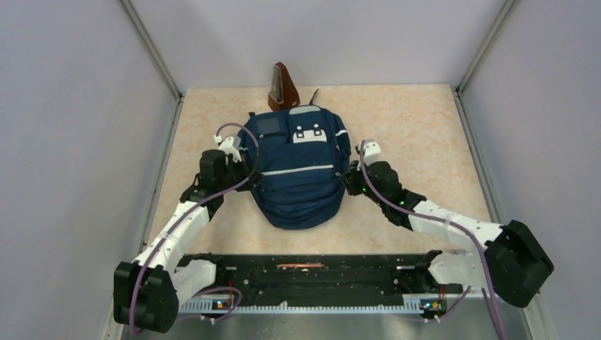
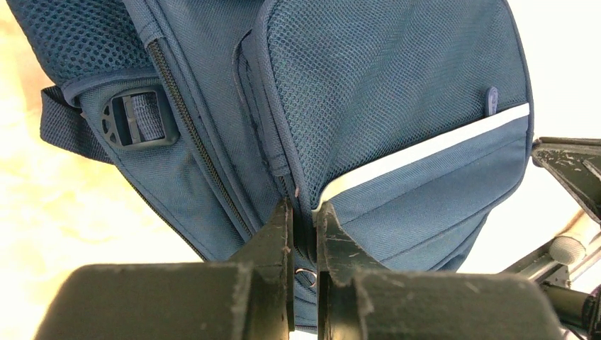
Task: Pack the student bag
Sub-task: Zip the student bag at the center of the board, then move the student bag to the center of the board.
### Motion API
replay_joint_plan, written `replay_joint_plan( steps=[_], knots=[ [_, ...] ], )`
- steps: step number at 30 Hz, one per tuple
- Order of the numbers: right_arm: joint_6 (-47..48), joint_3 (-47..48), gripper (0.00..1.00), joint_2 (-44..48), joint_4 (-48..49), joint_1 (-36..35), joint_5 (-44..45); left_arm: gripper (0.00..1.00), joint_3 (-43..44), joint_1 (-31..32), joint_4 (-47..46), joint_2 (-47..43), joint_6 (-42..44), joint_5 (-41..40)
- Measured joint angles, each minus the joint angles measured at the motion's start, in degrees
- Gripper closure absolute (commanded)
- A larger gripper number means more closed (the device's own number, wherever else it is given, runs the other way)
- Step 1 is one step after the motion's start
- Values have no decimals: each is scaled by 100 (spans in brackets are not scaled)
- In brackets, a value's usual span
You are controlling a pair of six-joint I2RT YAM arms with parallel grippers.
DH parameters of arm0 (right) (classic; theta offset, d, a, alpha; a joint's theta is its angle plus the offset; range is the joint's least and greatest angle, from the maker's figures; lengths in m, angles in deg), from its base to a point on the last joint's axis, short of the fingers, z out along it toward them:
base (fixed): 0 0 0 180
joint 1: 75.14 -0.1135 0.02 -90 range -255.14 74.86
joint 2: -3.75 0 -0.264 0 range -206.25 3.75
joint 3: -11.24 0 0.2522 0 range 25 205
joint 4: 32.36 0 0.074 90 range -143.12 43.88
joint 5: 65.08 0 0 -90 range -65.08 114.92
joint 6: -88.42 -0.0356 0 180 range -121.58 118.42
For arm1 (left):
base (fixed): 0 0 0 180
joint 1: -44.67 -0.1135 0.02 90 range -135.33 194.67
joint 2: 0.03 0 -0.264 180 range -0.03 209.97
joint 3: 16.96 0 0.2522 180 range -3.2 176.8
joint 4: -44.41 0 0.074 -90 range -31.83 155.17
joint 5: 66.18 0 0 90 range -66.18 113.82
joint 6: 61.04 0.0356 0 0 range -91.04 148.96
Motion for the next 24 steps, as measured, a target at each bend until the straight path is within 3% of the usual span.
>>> replay_joint_plan(
  steps=[24],
  knots=[
    [2476,1626,100,-2691,1388,527,-994,100,35,-260,72,120,616,-442]
  ],
)
